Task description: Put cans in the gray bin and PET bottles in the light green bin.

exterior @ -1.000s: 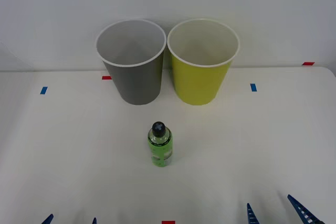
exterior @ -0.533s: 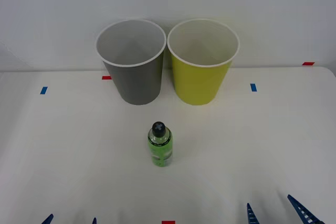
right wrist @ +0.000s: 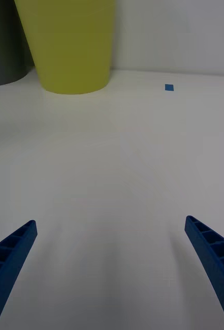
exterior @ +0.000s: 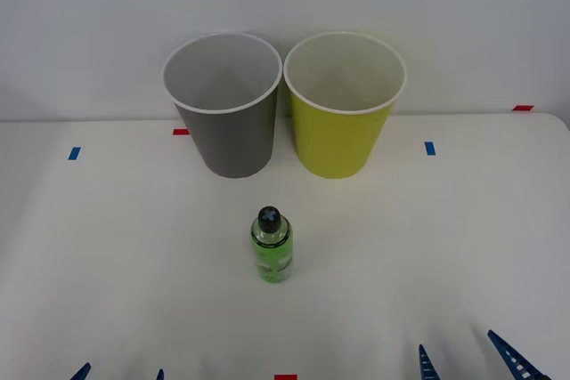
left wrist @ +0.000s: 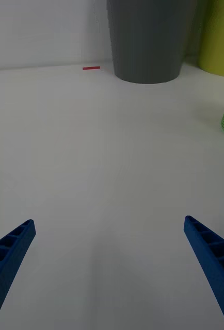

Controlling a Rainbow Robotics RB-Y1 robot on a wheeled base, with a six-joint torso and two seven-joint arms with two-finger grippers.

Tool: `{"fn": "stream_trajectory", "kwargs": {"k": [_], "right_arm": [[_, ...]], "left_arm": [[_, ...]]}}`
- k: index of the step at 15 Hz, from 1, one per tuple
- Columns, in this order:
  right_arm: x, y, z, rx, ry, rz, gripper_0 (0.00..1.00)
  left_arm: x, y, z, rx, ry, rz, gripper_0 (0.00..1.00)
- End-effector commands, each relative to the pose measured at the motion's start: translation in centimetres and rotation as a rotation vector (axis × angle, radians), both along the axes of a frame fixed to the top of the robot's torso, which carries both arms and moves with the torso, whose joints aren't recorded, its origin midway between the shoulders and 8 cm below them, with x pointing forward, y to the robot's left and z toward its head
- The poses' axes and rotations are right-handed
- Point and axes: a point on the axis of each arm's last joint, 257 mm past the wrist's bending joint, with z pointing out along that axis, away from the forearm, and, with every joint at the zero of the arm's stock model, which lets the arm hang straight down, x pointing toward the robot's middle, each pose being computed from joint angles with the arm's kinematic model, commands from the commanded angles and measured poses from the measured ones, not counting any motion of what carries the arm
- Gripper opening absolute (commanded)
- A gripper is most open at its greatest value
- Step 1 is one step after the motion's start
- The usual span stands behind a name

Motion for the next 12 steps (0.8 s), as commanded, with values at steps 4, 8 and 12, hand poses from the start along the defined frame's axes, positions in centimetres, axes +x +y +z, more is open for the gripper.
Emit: {"fn": "stream_trajectory", "kwargs": {"k": [4, 8, 12], "right_arm": [[0.0, 0.0, 0.0, 0.0, 0.0, 0.0, 1.0], [0.0, 0.0, 0.0, 0.0, 0.0, 0.0, 1.0], [0.0, 0.0, 0.0, 0.0, 0.0, 0.0, 1.0]], "left_arm": [[0.0, 0.0, 0.0, 0.0, 0.0, 0.0, 1.0], [0.0, 0.0, 0.0, 0.0, 0.0, 0.0, 1.0], [0.2, -0.4, -1.0, -0.004, 0.002, -0.01, 1.0]]}}
